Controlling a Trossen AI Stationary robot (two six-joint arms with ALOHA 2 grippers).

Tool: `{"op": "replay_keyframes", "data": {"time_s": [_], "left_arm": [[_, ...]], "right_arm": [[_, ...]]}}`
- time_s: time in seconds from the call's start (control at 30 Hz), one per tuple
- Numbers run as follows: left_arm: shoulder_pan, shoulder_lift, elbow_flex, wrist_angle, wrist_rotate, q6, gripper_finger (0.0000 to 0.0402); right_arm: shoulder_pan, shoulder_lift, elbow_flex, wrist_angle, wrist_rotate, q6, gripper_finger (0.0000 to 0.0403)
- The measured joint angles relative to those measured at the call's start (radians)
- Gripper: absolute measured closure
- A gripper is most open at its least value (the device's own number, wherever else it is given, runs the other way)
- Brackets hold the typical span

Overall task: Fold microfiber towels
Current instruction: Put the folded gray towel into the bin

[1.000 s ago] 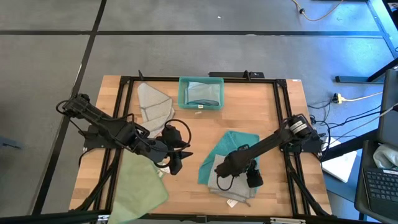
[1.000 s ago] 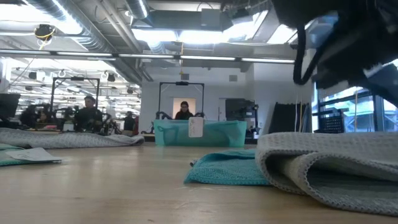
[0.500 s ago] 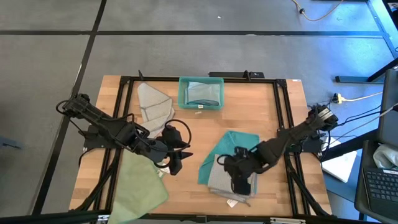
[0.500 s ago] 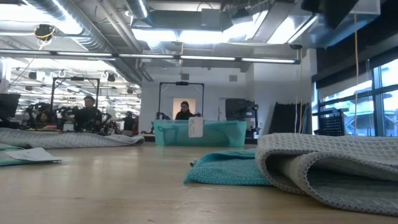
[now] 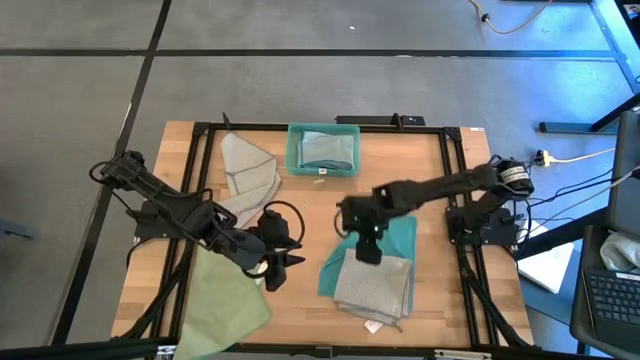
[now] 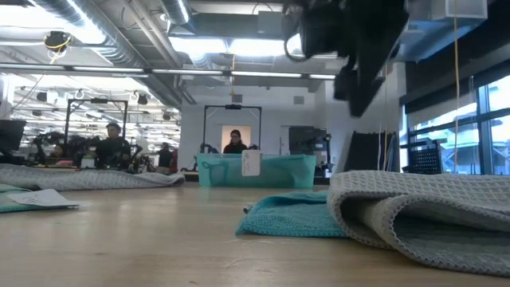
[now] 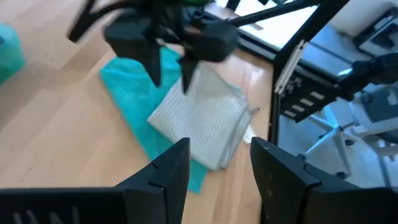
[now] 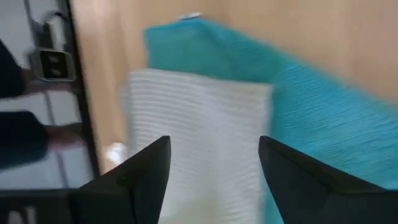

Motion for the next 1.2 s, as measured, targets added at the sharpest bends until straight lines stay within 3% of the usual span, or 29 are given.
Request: {"op": "replay_keyframes", "data": {"time_s": [0.13, 0.5, 0.8, 1.2], "left_arm": [[-0.002, 0.0, 0.0, -0.036, -0.023, -0.037, 0.0241], [-0.002, 0.0, 0.0, -0.075, -0.031, -0.171, 0.0241], [-0.002, 0.0, 0.0, -0.082, -0.038, -0.211, 0.0241], [-0.002, 0.0, 0.0, -0.081, -0.067, -0.238, 0.0241]], "right_arm": [[-0.054, 0.046, -0.005, 0.058, -0.035, -0.177, 0.0157], [-0.12, 0.309, 0.075, 0.058, -0.21, -0.41, 0.0157], [-0.125, 0.333, 0.092, -0.053, -0.261, -0.572, 0.0157], [-0.123, 0.337, 0.092, 0.073, -0.261, -0.586, 0.0157]]}}
